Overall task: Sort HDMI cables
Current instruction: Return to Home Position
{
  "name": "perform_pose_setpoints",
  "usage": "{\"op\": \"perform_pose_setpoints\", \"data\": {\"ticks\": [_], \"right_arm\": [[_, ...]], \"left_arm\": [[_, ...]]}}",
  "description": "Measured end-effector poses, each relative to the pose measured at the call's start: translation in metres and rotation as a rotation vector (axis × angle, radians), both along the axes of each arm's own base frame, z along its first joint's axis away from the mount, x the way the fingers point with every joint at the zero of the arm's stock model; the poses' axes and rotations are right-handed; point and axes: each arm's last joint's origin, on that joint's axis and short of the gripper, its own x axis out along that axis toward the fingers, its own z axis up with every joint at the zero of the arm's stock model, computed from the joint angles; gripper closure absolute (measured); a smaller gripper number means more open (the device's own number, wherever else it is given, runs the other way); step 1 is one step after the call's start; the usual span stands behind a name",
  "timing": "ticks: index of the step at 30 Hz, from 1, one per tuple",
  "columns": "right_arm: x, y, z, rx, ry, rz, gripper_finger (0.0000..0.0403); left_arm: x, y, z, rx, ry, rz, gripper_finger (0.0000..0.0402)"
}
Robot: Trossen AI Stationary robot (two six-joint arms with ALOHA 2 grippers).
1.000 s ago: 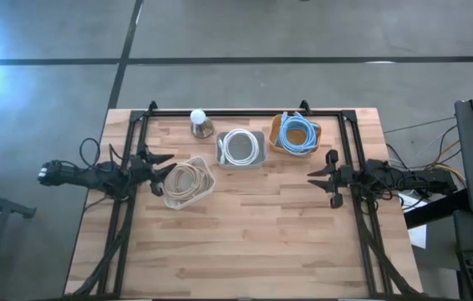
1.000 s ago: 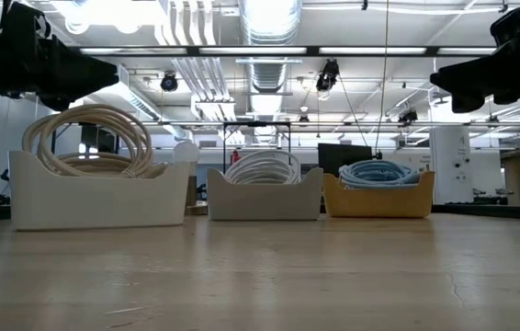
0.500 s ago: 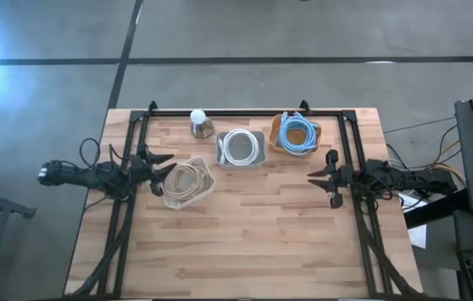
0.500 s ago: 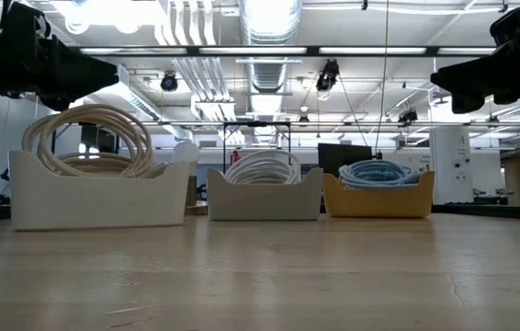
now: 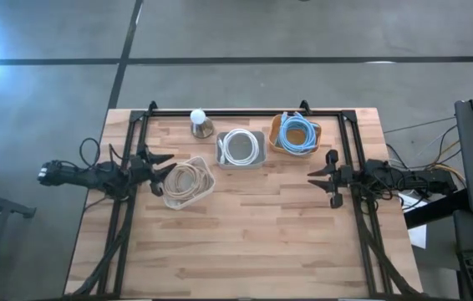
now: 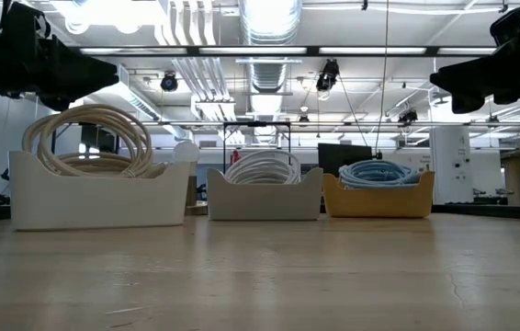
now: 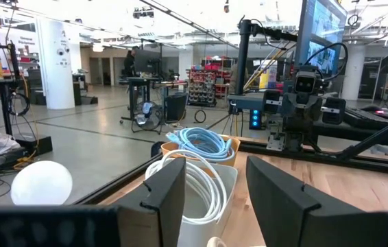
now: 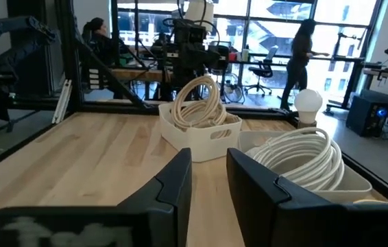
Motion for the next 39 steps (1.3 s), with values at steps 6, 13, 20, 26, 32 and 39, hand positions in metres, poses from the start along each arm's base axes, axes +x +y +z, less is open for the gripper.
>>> {"op": "perform_pose_setpoints", "data": {"ticks": [6,13,20,26,32,39], "right_arm": [[0.0,0.0,0.0,-0.012,0.0,0.0,0.0326],[0.0,0.0,0.0,-0.006,0.0,0.0,0.0335],[0.0,0.0,0.0,0.004,0.0,0.0,0.0323],[0.0,0.0,0.0,-0.007,0.0,0.0,0.0314],[0.0,0.0,0.0,-0.008,0.0,0.0,0.0313],[0.0,0.0,0.0,0.004,0.0,0.0,0.0328]], "left_arm": [[0.0,0.0,0.0,0.0,0.0,0.0,0.0241],[0.0,0.0,0.0,0.0,0.0,0.0,0.0241],[0.0,0.0,0.0,0.0,0.0,0.0,0.0241],[0.0,0.0,0.0,0.0,0.0,0.0,0.0241],[0.0,0.0,0.0,0.0,0.0,0.0,0.0241],[0.0,0.0,0.0,0.0,0.0,0.0,0.0241]]}}
